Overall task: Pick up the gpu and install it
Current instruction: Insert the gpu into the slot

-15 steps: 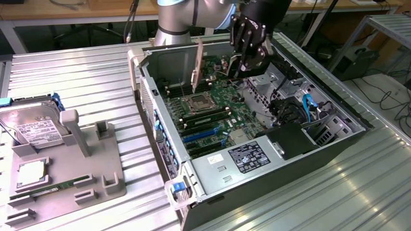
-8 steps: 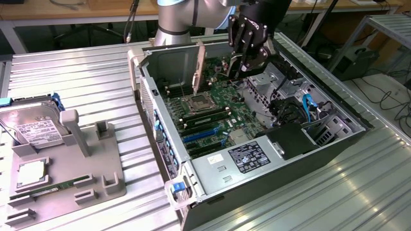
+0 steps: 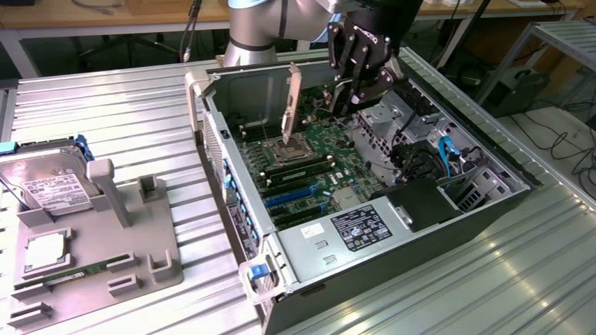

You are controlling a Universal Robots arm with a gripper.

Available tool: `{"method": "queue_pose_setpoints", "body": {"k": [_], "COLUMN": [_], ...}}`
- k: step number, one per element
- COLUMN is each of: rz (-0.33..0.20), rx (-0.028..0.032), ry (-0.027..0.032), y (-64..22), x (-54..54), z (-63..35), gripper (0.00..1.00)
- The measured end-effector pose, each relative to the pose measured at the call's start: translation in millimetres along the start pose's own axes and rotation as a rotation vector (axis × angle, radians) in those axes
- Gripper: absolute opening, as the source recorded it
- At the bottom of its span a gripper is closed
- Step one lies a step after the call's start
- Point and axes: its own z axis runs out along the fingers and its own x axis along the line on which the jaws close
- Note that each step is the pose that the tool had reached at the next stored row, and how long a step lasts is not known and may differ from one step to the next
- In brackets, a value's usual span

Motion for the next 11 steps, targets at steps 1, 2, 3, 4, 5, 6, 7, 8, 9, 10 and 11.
{"method": "queue_pose_setpoints", "body": {"k": [1, 2, 3, 4, 5, 6, 7, 8, 9, 10, 11], "rz": [-0.012, -0.024, -0.036, -0.047, -0.059, -0.069, -0.077, -0.084, -0.092, -0.104, -0.105], "rx": [-0.0003, -0.0007, -0.0009, -0.0012, -0.0015, -0.0018, -0.0020, -0.0022, -0.0025, -0.0027, -0.0027], "ry": [0.0003, 0.0006, 0.0009, 0.0011, 0.0014, 0.0016, 0.0019, 0.0021, 0.0023, 0.0025, 0.0025], "y": [0.0, 0.0, 0.0, 0.0, 0.0, 0.0, 0.0, 0.0, 0.0, 0.0, -0.1], "x": [0.0, 0.0, 0.0, 0.0, 0.0, 0.0, 0.0, 0.0, 0.0, 0.0, 0.0], "z": [0.0, 0.0, 0.1, 0.2, 0.2, 0.3, 0.3, 0.4, 0.4, 0.7, 1.3], "gripper": [0.28, 0.28, 0.28, 0.28, 0.28, 0.28, 0.28, 0.28, 0.28, 0.28, 0.28]}}
